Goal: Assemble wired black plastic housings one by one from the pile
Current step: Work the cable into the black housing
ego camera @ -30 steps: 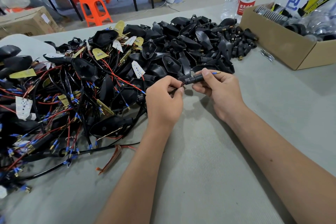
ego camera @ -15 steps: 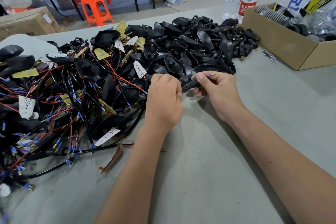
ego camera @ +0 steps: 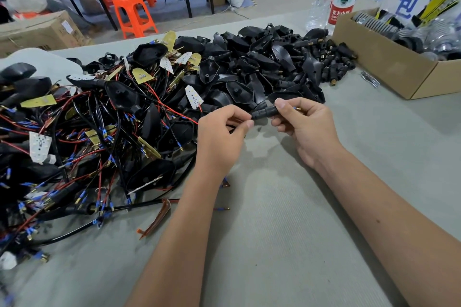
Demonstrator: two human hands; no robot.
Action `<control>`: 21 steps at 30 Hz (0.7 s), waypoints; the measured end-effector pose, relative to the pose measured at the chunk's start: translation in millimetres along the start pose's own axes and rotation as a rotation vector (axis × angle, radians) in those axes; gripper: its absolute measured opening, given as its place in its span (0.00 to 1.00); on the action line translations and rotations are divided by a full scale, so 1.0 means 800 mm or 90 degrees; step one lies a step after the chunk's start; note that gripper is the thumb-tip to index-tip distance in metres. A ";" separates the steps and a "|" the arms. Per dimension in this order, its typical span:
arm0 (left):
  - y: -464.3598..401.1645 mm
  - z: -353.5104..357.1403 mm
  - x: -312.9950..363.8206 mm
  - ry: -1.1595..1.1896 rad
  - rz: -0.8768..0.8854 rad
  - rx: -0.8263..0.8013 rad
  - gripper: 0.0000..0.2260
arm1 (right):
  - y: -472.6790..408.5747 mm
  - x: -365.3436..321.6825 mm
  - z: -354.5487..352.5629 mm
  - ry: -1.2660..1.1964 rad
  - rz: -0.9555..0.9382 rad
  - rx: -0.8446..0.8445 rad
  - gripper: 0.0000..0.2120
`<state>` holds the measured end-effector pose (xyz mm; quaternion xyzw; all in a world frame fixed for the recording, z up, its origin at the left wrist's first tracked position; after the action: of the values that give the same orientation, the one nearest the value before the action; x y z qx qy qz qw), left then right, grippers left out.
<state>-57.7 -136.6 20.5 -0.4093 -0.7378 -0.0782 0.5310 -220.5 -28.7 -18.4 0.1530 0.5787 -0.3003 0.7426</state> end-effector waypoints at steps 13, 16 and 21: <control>0.001 0.013 0.008 0.019 0.020 -0.017 0.05 | 0.005 -0.007 0.009 0.074 -0.034 -0.017 0.12; 0.001 0.017 0.007 0.029 0.005 -0.031 0.05 | 0.008 -0.013 0.006 0.154 -0.057 0.013 0.13; 0.001 0.014 0.004 0.052 -0.012 -0.036 0.04 | 0.011 -0.023 0.001 0.285 -0.087 0.061 0.17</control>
<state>-65.5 -128.7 18.2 -0.4137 -0.7170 -0.1207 0.5479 -217.3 -17.2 -1.8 0.2113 0.7230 -0.3356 0.5657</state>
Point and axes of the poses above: each hand's wrist, its own y-axis away from the middle knuckle, its own z-axis out of the palm, x = y × z, the point moved 9 cm from there along -y, towards the middle knuckle, and after that the axes turned 9 degrees about -x, right-handed, at the moved point
